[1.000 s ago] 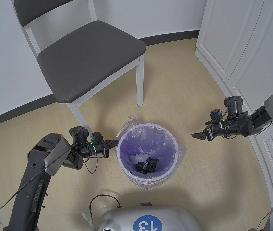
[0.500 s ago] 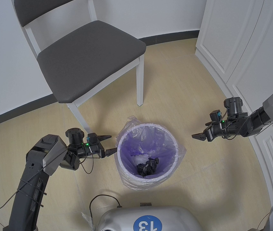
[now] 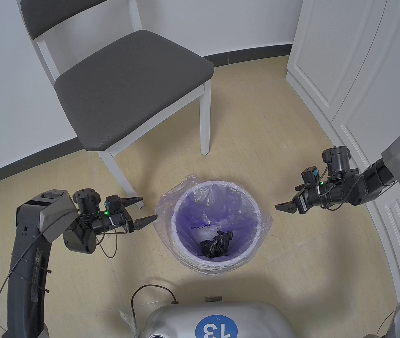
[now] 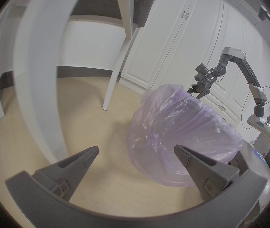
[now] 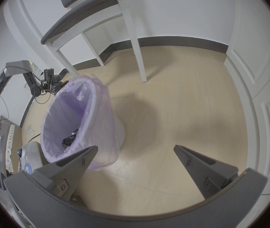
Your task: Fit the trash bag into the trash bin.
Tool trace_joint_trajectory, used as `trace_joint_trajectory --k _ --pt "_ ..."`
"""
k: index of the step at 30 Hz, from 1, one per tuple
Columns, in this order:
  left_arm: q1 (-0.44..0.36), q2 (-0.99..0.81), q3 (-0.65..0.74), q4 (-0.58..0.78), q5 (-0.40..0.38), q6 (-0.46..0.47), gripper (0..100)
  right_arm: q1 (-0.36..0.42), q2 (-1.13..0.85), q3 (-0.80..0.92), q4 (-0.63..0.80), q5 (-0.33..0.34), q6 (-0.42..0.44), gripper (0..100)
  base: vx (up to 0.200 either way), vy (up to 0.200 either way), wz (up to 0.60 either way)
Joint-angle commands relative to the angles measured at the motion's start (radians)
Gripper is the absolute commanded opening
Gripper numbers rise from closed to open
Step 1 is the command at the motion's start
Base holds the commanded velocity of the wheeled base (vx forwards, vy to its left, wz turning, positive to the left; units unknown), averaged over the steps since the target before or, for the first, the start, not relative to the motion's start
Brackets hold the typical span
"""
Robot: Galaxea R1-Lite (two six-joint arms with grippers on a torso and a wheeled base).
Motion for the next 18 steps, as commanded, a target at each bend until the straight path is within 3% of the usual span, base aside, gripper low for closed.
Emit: trace_joint_trajectory --k 1,12,18 --pt "0.045 -0.089 0.184 -0.147 -0.001 -0.011 100 0.048 0.039 0.021 -0.001 -0.002 -0.019 100 0.0 0.0 0.0" --pt "0.08 -0.097 0.322 -0.291 -0.001 -0.011 100 0.06 0.165 -0.019 -0.015 -0.003 -0.059 100 0.0 0.0 0.0" --pt "0.099 -0.163 0.421 -0.326 -0.001 -0.011 100 0.063 0.282 -0.168 -0.015 -0.043 -0.051 100 0.0 0.0 0.0"
